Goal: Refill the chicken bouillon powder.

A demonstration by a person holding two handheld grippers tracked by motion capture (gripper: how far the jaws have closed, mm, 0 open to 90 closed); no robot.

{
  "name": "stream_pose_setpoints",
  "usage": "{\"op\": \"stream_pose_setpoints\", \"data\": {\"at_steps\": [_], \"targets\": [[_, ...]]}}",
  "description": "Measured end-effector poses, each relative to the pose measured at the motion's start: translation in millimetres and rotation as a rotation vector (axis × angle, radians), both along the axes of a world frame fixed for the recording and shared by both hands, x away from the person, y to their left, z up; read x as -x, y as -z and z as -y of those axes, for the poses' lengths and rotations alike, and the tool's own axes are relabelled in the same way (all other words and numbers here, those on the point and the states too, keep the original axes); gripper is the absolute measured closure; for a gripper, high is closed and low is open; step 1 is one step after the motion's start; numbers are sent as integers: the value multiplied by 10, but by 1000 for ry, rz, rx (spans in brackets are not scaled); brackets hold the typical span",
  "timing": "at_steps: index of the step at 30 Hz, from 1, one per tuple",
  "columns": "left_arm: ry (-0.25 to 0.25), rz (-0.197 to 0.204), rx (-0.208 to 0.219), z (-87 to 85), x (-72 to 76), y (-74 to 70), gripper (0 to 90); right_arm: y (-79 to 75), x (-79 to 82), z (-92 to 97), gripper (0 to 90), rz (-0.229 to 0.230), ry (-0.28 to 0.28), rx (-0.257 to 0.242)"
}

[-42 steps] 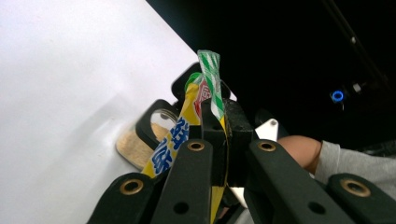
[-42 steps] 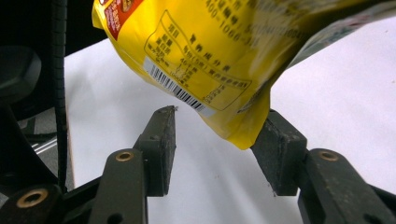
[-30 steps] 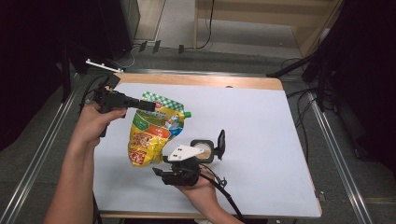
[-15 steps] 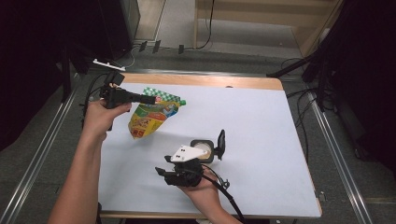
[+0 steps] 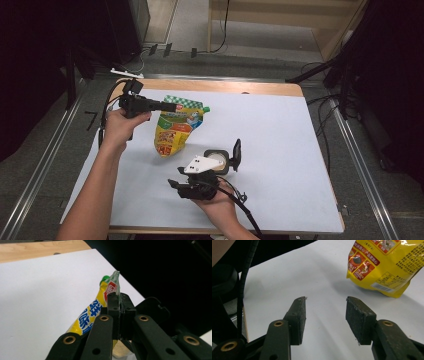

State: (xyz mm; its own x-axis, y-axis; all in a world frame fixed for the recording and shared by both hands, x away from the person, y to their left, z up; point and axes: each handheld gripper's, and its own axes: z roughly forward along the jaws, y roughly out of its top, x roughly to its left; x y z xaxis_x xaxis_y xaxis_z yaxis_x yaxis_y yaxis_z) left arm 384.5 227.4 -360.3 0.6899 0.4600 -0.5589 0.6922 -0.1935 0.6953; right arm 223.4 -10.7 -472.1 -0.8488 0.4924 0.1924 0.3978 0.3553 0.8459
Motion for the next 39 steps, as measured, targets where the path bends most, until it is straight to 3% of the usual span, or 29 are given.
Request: {"op": "stream_pose_setpoints", "data": {"at_steps": [4, 11, 22, 27, 39], "targets": [[-26, -1, -45, -73, 28, -31, 875, -5, -3, 4, 519, 1, 1, -4], [-1, -16, -92, -36, 34, 3, 811, -5, -2, 0, 519, 2, -1, 0], [-4, -5, -70, -98, 69, -34, 746, 1, 0, -16, 520, 4, -9, 7], [5, 8, -93, -77, 101, -58, 713, -8, -11, -11, 522, 5, -9, 2], [-4, 13, -97, -67, 146, -103, 645, -2, -17, -19, 524, 0, -19, 9]]}}
